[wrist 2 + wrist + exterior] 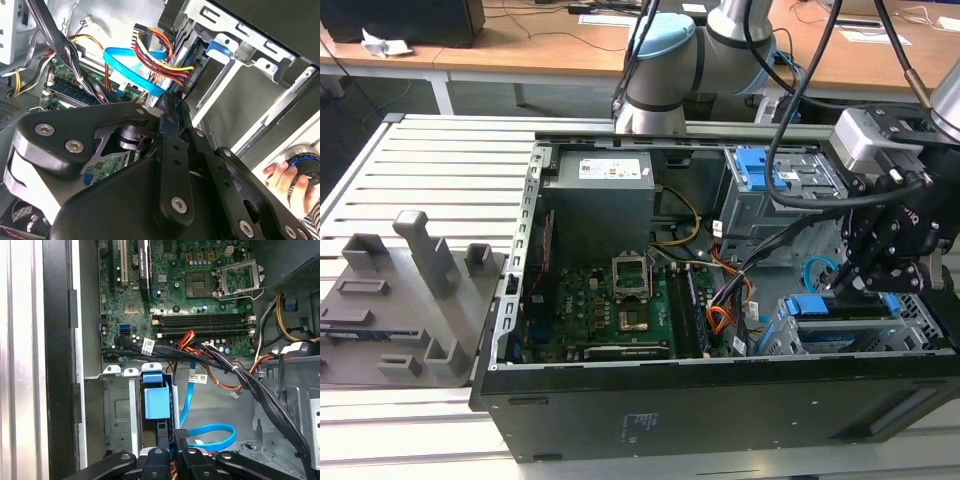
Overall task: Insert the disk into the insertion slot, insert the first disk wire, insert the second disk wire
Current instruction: 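Insert the second disk wire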
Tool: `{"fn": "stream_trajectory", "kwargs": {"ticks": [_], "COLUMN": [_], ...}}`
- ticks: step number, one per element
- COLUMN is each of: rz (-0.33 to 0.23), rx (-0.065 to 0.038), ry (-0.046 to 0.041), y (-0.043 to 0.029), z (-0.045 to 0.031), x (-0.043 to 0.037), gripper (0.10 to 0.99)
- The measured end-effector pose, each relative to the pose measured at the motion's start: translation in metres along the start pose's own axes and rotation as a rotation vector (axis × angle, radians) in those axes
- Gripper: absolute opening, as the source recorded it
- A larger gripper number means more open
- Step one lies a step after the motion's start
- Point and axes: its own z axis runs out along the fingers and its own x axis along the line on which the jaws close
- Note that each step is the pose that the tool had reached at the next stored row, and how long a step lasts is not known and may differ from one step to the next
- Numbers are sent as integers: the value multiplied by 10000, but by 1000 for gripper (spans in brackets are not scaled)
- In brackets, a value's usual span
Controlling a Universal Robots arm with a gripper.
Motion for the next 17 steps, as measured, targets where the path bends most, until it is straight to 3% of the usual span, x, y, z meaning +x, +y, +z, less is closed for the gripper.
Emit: {"fn": "stream_trajectory", "kwargs": {"ticks": [17], "rz": [-47], "rx": [3], "ry": [79], "y": [-16], "z": [64], "x": [1], "gripper": [165]}}
